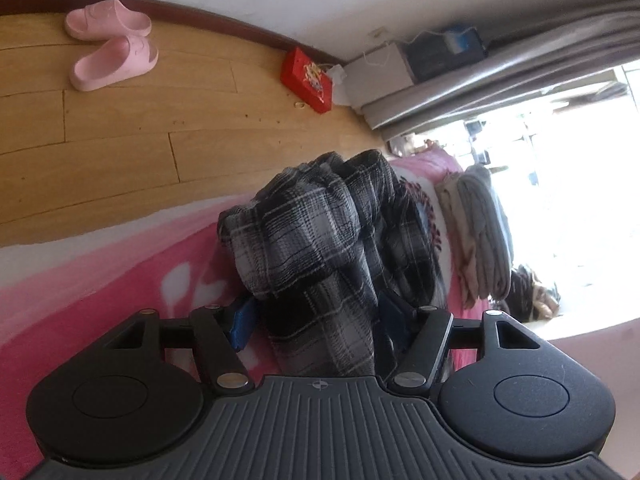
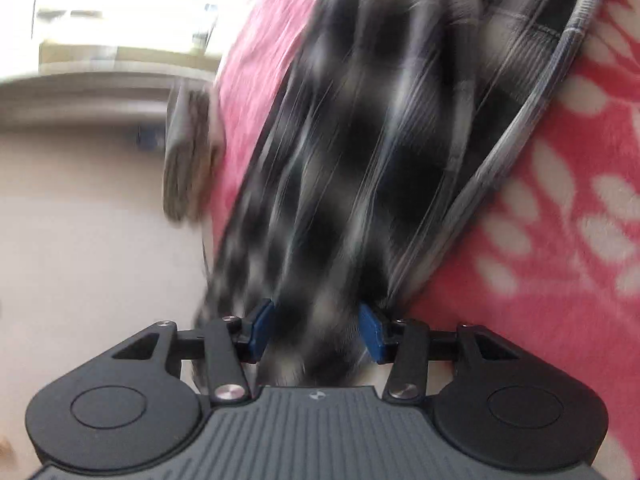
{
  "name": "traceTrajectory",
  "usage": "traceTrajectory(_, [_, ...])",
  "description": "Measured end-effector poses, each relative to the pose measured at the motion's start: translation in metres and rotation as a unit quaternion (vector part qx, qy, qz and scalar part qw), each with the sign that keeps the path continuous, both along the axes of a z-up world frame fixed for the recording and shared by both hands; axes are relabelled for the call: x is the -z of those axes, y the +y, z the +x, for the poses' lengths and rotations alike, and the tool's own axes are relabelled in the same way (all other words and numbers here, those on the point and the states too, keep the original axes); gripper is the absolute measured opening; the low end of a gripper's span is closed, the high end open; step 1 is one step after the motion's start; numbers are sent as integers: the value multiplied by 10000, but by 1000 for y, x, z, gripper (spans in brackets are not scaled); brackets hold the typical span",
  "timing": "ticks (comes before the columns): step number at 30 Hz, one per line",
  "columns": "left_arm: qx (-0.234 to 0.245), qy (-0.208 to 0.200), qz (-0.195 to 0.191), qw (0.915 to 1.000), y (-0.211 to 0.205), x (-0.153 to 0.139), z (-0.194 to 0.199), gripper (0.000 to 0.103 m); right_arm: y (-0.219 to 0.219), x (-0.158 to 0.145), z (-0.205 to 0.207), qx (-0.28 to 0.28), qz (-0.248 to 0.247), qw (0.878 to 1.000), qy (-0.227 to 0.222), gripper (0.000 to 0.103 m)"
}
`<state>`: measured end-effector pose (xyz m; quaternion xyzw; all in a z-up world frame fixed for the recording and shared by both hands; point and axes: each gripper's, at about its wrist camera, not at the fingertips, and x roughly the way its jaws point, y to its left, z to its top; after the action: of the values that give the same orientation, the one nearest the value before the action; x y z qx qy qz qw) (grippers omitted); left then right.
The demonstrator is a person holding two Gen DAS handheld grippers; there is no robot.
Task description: Fold clothes
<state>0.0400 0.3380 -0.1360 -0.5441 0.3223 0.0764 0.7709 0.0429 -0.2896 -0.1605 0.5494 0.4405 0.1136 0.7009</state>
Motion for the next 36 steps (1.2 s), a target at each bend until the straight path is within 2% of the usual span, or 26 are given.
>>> traceTrajectory(2, [-121,-21,-37,9999,-1,2,-1,57,-1,9,11,218,271,9994,-25,49])
traceTrajectory(4, [-241,-28,-67,9997,-2,4,-3,46,1,15,18,359,425,9984,-44,49])
traceTrajectory(9, [-487,-32,-121,9987,-3,8,-10,26,-2,10,18,619,503,9968,87,47])
traceTrajectory(13, [-481,-42,-102,9988,-3,9,-10,24,-9,6,1,1067,361,9935,191,49])
traceTrajectory(17, [-540,1,-506,9973,3,19,-6,26,-6,18,17,1064,510,9928,213,49])
traceTrajectory(20, [-495,-44,-486,9976,4,19,-5,24,-1,19,33,1051,560,9929,76,48])
traceTrajectory(21, [-469,-55,-414,9980,3,19,-5,19,0,18,34,1062,490,9931,41,38])
traceTrajectory(22, [-462,-57,-349,9983,3,19,-6,17,2,15,36,1069,248,9940,24,11])
traceTrajectory(23, [-488,-62,-328,9983,2,19,-7,15,4,11,35,1059,-28,9944,19,8])
traceTrajectory(28, [-536,-167,5,9984,-3,1,-20,12,0,-21,15,1131,-644,9908,-359,6])
traceTrajectory(36, [-353,-255,198,9989,-5,-16,-63,11,-13,-49,-14,994,-721,9911,-519,6])
